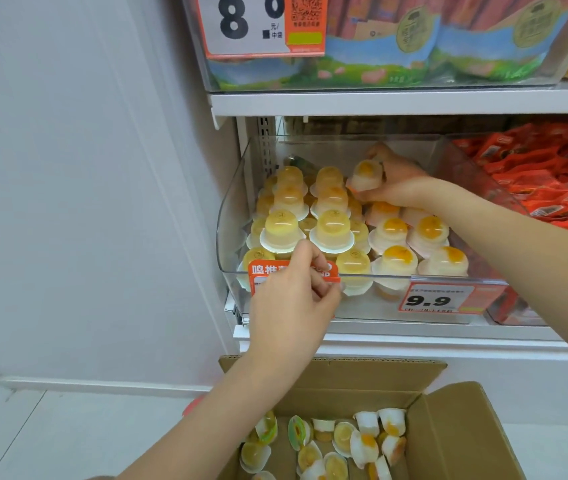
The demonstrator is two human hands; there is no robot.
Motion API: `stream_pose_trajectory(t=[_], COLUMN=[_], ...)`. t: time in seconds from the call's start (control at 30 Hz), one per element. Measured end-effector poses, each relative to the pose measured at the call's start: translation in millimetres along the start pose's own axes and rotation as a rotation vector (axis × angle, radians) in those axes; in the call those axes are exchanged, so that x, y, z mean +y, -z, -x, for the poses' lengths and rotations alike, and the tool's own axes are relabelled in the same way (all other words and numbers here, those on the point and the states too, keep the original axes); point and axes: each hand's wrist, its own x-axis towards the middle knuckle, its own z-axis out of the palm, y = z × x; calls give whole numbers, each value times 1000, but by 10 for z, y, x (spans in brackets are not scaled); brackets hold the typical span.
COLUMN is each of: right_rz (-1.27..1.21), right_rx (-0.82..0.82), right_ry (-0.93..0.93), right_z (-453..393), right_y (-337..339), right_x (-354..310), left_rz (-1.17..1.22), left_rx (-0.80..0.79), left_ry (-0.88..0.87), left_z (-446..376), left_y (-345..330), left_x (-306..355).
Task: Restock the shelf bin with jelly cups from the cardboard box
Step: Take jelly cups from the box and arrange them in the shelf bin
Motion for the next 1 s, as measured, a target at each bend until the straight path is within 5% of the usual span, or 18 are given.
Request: stream_pose_trajectory(t=[0.4,0.6,0.73,0.87,1.0], right_rz=[208,-46,-37,6,-118], right_rx=[-79,327,525,279,-280], right_ry=[-71,125,349,321,115], right_z=[-32,697,1720,2461,3035], right_y=[-103,93,88,-413,-1200], right_x=[79,-33,-46,202,498], left_rz=[-16,347,344,196,-123], left_rx=[-34,-150,-244,-430,-807], left_ry=[-51,5,-59,-67,15], left_z=[3,8,161,496,988], left_y=[17,94,90,-157,-567], left_x=[-52,-116,-197,-445,-1059])
